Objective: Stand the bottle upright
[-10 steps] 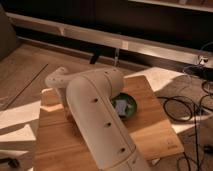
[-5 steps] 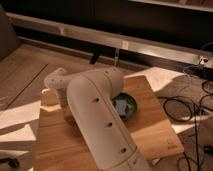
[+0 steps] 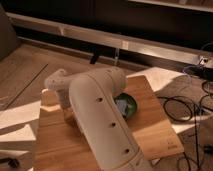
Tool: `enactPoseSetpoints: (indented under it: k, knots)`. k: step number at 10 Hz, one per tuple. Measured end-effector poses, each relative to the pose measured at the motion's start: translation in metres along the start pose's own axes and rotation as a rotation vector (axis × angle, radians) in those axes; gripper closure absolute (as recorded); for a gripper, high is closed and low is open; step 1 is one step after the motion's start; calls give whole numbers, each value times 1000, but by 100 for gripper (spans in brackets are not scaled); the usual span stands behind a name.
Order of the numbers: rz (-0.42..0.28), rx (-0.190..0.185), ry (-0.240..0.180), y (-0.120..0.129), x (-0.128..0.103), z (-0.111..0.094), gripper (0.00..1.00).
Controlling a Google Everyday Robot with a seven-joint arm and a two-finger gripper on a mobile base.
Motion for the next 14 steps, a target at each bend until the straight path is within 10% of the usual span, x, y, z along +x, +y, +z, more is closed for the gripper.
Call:
enactPoseSetpoints:
  k: [5,14]
  knots:
    - [-35,-7,-39,7,-7,4,90]
    - [22,75,-133,-34,-1,-53,91]
